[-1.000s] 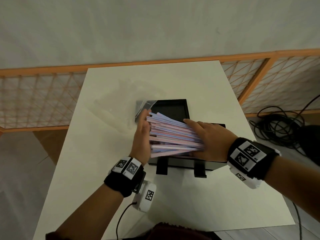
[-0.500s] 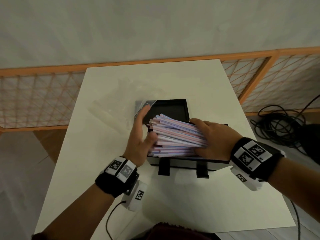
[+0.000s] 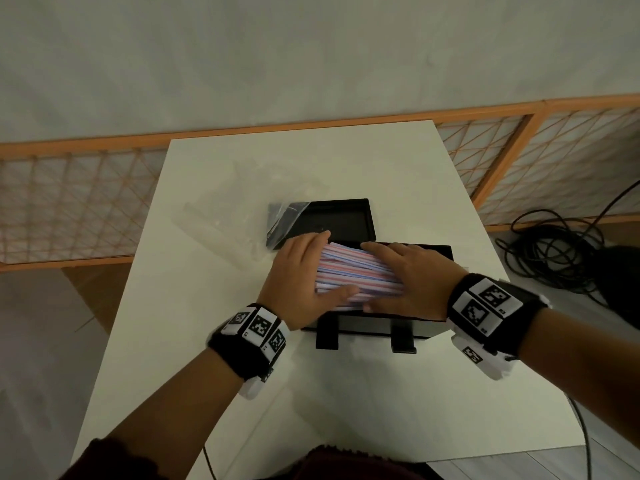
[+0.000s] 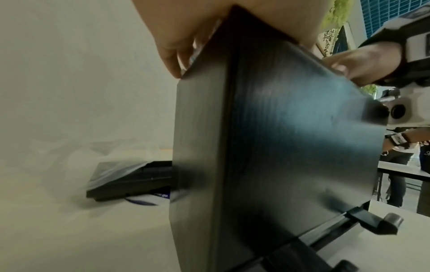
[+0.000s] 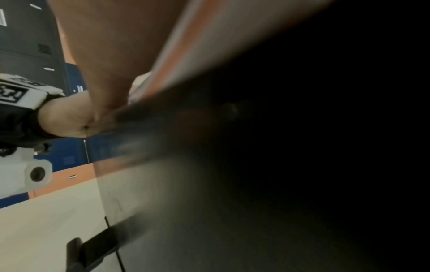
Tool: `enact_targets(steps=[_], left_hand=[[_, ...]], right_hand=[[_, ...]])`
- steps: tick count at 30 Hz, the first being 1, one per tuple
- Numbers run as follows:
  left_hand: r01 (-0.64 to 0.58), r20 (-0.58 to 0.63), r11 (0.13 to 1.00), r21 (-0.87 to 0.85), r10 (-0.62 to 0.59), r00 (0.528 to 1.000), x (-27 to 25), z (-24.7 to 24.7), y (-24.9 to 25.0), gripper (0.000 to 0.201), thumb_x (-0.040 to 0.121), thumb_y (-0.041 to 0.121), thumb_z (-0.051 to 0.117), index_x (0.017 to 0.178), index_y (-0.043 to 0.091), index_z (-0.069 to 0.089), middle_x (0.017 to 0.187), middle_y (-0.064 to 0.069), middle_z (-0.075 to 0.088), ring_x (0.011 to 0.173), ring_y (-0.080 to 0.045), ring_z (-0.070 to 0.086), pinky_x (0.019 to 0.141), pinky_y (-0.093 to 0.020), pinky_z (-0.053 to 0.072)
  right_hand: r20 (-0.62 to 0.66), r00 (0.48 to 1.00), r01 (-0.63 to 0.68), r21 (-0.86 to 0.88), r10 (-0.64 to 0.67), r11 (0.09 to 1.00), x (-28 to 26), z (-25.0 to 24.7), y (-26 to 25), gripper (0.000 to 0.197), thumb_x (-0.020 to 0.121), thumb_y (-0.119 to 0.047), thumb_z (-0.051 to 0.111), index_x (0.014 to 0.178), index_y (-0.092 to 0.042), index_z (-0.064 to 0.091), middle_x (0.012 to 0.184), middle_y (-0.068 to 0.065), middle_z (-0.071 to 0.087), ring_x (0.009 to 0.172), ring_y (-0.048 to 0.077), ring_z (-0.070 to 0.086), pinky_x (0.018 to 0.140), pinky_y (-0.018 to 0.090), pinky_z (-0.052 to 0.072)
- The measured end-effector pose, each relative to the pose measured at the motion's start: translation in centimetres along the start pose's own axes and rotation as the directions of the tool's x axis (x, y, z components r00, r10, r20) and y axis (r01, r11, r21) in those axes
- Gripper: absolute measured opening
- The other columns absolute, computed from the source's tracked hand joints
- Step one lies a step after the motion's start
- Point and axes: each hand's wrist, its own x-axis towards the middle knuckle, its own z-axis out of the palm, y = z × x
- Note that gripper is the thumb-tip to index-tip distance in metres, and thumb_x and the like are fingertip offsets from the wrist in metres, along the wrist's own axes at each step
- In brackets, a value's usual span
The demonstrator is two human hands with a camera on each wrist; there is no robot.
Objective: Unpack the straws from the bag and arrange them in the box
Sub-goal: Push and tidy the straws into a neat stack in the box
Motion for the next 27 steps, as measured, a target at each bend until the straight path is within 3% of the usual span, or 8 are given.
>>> enact_targets(steps=[4,7,11,17,20,22,24,27], left_hand=[[-0.021,0.246,0.95,0.312,-0.059,0.967,0.3,-0.5,0.0,0.106,0.07,0.083,-0.004,0.149,0.015,0.014,0.149,-0.001,0.026,0.139,-0.019,0.024,0.118,-0.051,0.003],[-0.037,0.286,0.914,0.405,-0.088,0.954,0.3,-0.7,0.2,0.111,0.066,0.083,-0.016,0.15,0.016,0.01,0.152,-0.004,0.018,0.141,-0.024,0.015,0.115,-0.053,-0.006],[-0.111,0.305,0.89,0.442,-0.033,0.952,0.7,-2.3,1.0,0.105,0.069,0.084,0.002,0.15,0.019,0.013,0.159,-0.008,-0.01,0.146,-0.028,-0.009,0.115,-0.052,-0.008],[-0.299,0.439,0.893,0.338,0.131,0.889,0.1,-0.4,3.0,0.108,0.075,0.082,0.016,0.149,0.007,-0.006,0.158,-0.009,-0.014,0.146,-0.02,-0.016,0.12,-0.039,-0.005],[-0.267,0.347,0.925,0.27,0.165,0.923,-0.1,-0.3,1.8,0.097,0.082,0.075,0.009,0.15,0.006,0.005,0.159,-0.01,0.0,0.147,-0.022,-0.003,0.12,-0.035,0.001],[-0.251,0.266,0.935,0.251,0.183,0.946,-0.2,-0.6,0.8,0.091,0.087,0.07,0.005,0.147,0.003,0.021,0.153,-0.013,0.024,0.142,-0.028,0.021,0.118,-0.037,0.015],[-0.248,0.228,0.926,0.284,0.185,0.956,-0.4,-0.6,0.2,0.082,0.092,0.065,0.009,0.142,0.004,0.034,0.141,-0.012,0.043,0.131,-0.03,0.041,0.112,-0.044,0.028],[-0.224,0.186,0.914,0.337,0.168,0.968,-0.3,-0.1,0.4,0.074,0.091,0.061,0.023,0.139,0.009,0.04,0.132,-0.008,0.051,0.123,-0.028,0.049,0.109,-0.053,0.032]], right_hand=[[0.091,0.995,-0.028,-0.082,0.036,0.996,0.6,0.5,-0.2,0.09,0.077,-0.065,0.053,0.147,-0.029,0.009,0.142,0.0,0.038,0.124,0.025,0.047,0.102,0.04,0.043],[0.131,0.99,-0.029,-0.138,0.047,0.99,0.9,0.8,-0.6,0.087,0.082,-0.061,0.052,0.148,-0.027,0.008,0.142,0.002,0.036,0.123,0.027,0.047,0.1,0.041,0.043],[0.148,0.987,-0.039,-0.201,0.07,0.979,1.3,1.2,-1.1,0.085,0.084,-0.056,0.053,0.148,-0.025,0.007,0.142,0.004,0.033,0.122,0.03,0.045,0.098,0.045,0.043],[0.135,0.986,-0.065,-0.226,0.098,0.972,1.2,1.1,-1.4,0.088,0.083,-0.059,0.052,0.148,-0.023,0.006,0.144,0.003,0.031,0.126,0.029,0.041,0.1,0.045,0.04],[0.113,0.991,-0.062,-0.092,0.073,0.994,0.6,-0.4,-0.7,0.092,0.078,-0.064,0.055,0.148,-0.026,0.009,0.145,0.001,0.035,0.129,0.026,0.039,0.107,0.044,0.035],[0.089,0.995,-0.05,-0.037,0.053,0.998,-0.1,-1.6,-0.1,0.092,0.077,-0.066,0.055,0.148,-0.027,0.011,0.144,0.001,0.037,0.128,0.024,0.041,0.108,0.041,0.035],[0.04,0.999,-0.029,-0.002,0.029,1.0,-0.9,-2.8,0.5,0.084,0.079,-0.065,0.053,0.147,-0.028,0.019,0.142,0.0,0.041,0.126,0.022,0.044,0.108,0.039,0.035],[-0.109,0.993,-0.023,0.132,0.038,0.991,-2.6,-3.7,1.9,0.07,0.082,-0.064,0.046,0.14,-0.027,0.037,0.136,-0.003,0.05,0.125,0.018,0.047,0.108,0.037,0.035]])
